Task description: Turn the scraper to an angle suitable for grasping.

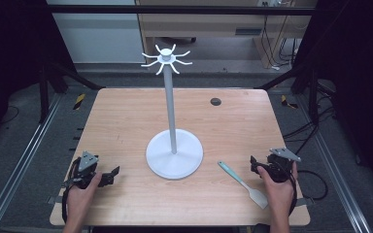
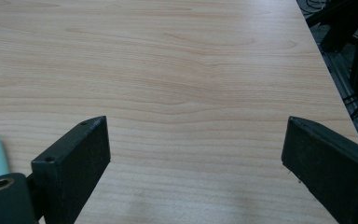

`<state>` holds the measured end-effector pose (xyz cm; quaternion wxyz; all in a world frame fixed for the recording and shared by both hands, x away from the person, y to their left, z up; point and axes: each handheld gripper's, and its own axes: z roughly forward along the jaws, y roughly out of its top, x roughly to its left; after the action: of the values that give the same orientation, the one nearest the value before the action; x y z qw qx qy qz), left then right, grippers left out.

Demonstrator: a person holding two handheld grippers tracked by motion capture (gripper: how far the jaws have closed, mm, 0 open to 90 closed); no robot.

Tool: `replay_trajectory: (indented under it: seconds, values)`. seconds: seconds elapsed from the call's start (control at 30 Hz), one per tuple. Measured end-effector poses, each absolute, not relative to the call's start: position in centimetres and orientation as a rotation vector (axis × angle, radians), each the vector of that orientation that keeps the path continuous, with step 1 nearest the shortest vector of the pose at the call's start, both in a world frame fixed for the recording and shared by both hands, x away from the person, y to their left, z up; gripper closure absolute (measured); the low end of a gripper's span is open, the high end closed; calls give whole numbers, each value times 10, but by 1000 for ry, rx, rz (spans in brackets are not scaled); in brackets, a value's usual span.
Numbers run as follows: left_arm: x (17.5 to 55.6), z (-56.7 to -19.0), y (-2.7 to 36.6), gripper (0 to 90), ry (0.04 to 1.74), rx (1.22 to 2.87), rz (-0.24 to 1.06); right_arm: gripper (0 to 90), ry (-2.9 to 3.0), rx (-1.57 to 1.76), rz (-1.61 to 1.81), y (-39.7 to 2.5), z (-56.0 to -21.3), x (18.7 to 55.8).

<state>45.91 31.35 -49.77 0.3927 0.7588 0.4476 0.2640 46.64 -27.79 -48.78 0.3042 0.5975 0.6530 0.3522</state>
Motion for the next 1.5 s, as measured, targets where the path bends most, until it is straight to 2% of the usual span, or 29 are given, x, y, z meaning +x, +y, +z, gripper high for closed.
replay_trajectory:
  seconds: [0.13,0.37,0.4,0.47,0.73,0.77,0.8,0.83,0.93,1.5]
  values:
    - [459,-498,314,32,1139,1926,680,116,1736,1639,1016,-272,-479,467]
    - [459,-498,312,31,1128,1933,676,229,1855,1569,948,-256,-467,469]
    - [459,-498,312,32,1126,1934,675,313,1898,1539,901,-252,-465,470]
    - [458,-498,311,31,1125,1935,677,343,1909,1526,895,-252,-465,471]
    - [458,-499,311,33,1125,1939,679,672,2148,1396,832,-240,-462,478]
    - [459,-499,310,33,1127,1933,679,672,2148,1396,832,-240,-462,478]
    - [458,-499,310,33,1126,1940,678,739,2190,1356,822,-235,-462,479]
    - [458,-499,310,33,1126,1940,678,739,2190,1356,822,-235,-462,479]
    - [458,-499,310,34,1121,1949,678,899,2280,1307,826,-225,-460,484]
    - [459,-499,308,35,1122,1947,676,900,2414,1222,795,-192,-465,495]
